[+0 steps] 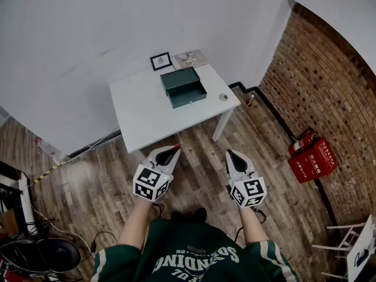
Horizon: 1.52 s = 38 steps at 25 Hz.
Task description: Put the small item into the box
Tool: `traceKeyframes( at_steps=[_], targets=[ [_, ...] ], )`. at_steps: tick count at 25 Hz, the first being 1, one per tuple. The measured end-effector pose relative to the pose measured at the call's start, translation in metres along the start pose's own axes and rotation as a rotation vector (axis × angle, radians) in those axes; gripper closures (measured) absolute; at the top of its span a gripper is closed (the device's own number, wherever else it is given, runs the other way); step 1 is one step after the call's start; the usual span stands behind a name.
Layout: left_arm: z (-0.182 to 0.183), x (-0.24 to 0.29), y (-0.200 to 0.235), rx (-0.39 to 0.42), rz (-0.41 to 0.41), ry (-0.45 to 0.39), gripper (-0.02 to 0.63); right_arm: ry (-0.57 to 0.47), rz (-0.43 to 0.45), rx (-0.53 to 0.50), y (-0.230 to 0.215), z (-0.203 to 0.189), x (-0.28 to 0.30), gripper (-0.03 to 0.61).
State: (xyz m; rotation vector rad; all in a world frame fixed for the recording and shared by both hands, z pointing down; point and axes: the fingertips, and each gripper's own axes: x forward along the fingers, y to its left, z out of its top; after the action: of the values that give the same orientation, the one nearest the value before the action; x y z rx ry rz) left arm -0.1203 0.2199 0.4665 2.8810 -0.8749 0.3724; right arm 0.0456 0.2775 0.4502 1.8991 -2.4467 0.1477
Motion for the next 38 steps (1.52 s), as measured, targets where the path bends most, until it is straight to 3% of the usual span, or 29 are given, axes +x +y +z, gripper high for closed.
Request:
traceKeyframes(
  at_steps=[21, 38],
  targets=[
    [-0.006, 0.005, -0.014, 0.002, -0.019, 0.01, 0.552, -0.084, -0.017, 0.041, -0.011, 0.007, -0.012, 0.577],
    [-0.004, 0.038, -0.039, -0.008, 0.038, 0.015, 0.552, -0.046, 0.12, 0.061, -0.034, -0.01, -0.014, 0.577]
  ],
)
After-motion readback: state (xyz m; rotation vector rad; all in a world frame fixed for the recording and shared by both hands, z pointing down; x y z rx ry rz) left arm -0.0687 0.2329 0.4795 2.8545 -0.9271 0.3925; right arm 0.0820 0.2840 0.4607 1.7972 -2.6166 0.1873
